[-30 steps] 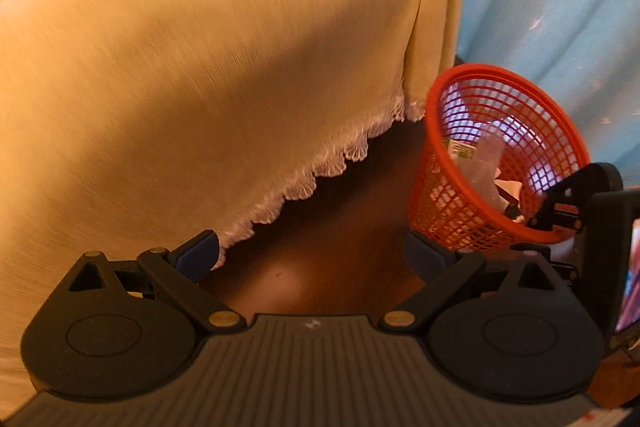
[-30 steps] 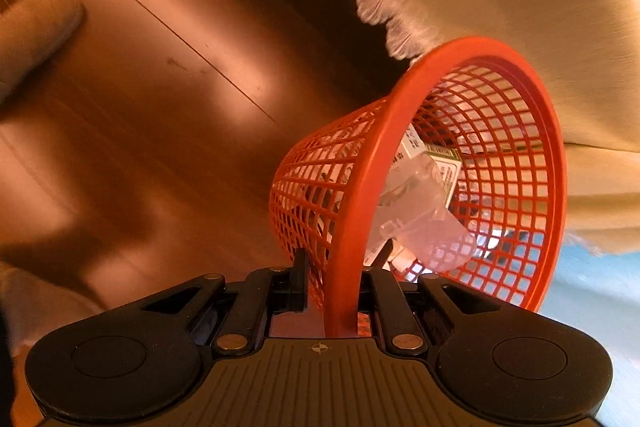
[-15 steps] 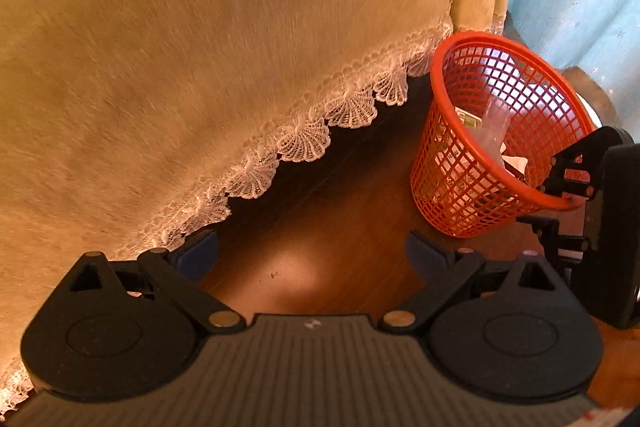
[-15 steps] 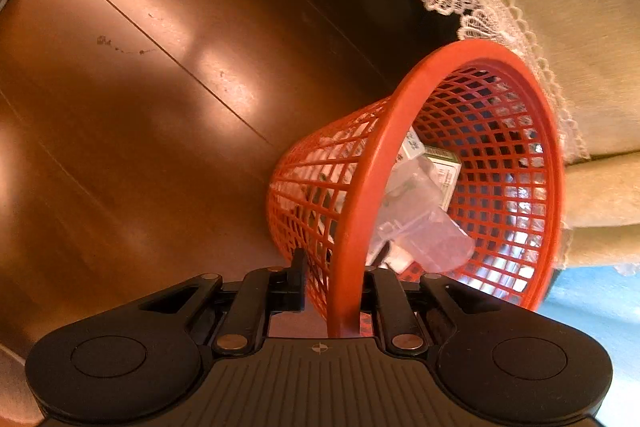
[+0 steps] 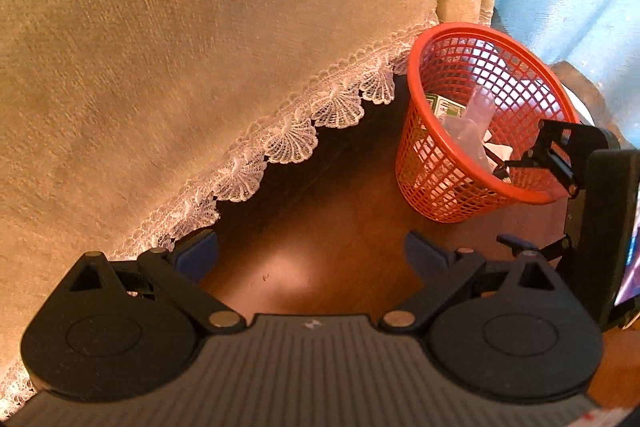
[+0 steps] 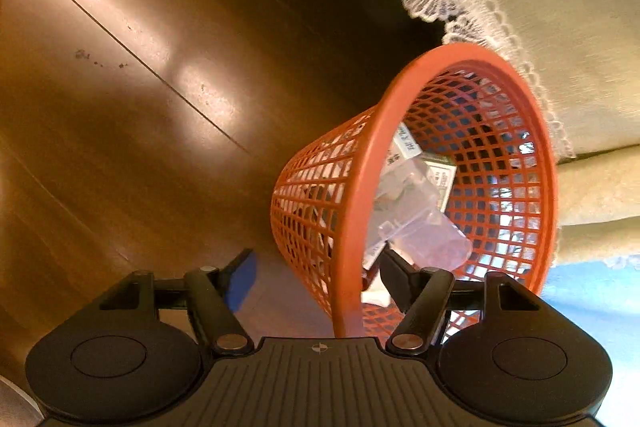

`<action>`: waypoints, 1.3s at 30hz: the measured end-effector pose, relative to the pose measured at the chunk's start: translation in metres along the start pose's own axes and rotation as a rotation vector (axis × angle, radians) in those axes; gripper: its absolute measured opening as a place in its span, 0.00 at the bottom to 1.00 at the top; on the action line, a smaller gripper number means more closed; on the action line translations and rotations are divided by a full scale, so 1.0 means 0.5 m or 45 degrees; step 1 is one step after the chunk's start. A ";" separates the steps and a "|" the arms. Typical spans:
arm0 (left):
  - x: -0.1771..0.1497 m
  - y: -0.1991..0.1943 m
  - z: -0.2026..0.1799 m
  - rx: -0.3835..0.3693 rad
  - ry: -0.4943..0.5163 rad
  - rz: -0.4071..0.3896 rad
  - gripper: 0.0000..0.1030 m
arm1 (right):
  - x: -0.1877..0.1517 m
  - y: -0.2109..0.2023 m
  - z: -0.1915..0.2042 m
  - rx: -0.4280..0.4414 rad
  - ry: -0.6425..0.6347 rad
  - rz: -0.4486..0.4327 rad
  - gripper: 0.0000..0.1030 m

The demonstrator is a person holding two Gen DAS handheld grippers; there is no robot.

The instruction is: Collect trash

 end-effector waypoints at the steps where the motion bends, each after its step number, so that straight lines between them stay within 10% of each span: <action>1: 0.000 -0.004 0.000 0.001 -0.004 0.002 0.94 | -0.002 -0.011 -0.001 -0.008 -0.004 -0.009 0.64; 10: 0.032 -0.140 -0.020 -0.004 -0.011 0.022 0.94 | -0.005 -0.209 0.002 -0.022 0.087 -0.041 0.64; 25: 0.283 -0.731 -0.098 0.094 -0.083 -0.074 0.99 | -0.024 -0.928 -0.237 0.069 1.209 -0.063 0.64; 39: 0.426 -1.089 -0.128 0.163 -0.174 -0.207 0.99 | 0.008 -1.240 -0.369 0.059 1.570 -0.164 0.64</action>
Point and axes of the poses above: each gripper's, at about its wrist camera, not at the fingertips, and y roughly the way its jaws point, z to its left, x to its top, the point moved 4 cm from there along y, roughly the way its jaws point, and after that the axes turned 9 degrees about -z, right-handed, at the moved point
